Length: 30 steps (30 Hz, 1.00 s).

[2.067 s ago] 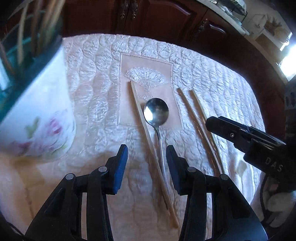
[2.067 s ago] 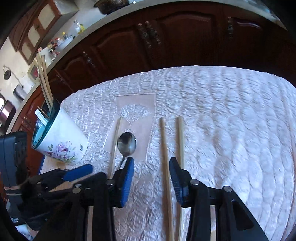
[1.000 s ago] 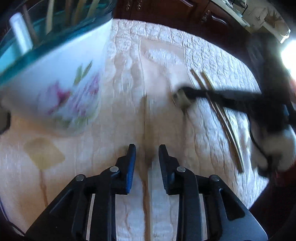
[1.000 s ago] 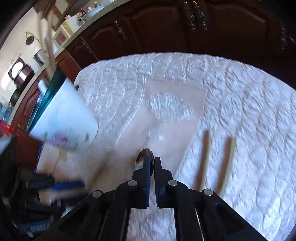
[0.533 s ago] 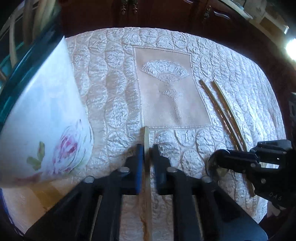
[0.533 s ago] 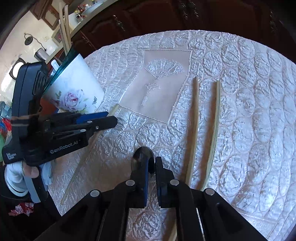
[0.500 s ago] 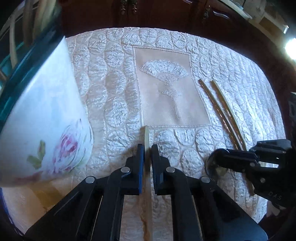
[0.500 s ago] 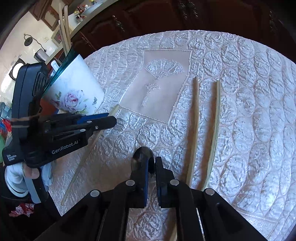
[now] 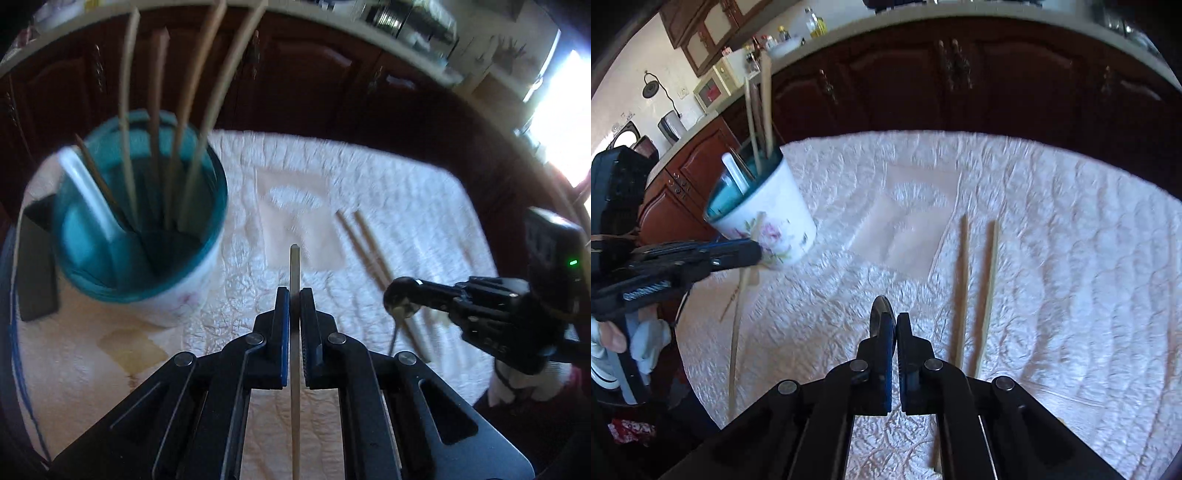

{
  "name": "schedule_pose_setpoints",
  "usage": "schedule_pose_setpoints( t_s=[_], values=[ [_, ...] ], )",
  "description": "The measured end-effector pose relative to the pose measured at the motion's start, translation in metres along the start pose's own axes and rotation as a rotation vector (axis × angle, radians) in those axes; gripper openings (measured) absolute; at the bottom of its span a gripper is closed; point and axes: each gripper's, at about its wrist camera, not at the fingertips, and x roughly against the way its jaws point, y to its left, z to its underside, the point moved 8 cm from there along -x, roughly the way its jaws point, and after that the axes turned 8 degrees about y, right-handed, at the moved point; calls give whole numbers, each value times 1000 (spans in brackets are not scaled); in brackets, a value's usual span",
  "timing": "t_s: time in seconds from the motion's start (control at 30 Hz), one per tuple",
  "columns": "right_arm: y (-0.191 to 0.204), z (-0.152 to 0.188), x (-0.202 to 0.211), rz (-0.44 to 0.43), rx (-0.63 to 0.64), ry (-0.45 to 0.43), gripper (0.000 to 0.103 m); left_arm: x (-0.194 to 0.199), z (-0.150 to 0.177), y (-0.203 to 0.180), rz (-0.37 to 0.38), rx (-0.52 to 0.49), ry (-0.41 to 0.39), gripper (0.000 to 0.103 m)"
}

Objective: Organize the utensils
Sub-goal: 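Carry the chopstick and spoon into the floral cup and open both tools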

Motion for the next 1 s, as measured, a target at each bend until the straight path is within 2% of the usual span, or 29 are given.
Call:
schedule_pose_setpoints(
  t_s=[0.2, 0.4, 0.7, 1.0],
  values=[
    [10, -8, 35, 33, 15, -72, 2, 50, -4, 6, 38, 30, -87, 4],
    [21, -20, 54, 53, 10, -120, 2, 80, 1, 17, 50, 53, -126, 4],
    [49, -41, 65, 50, 28, -161, 2, 102, 4, 30, 17, 52, -159, 4],
    [65, -50, 65, 44, 56, -172, 2, 100, 6, 41, -3, 76, -157, 4]
  ],
)
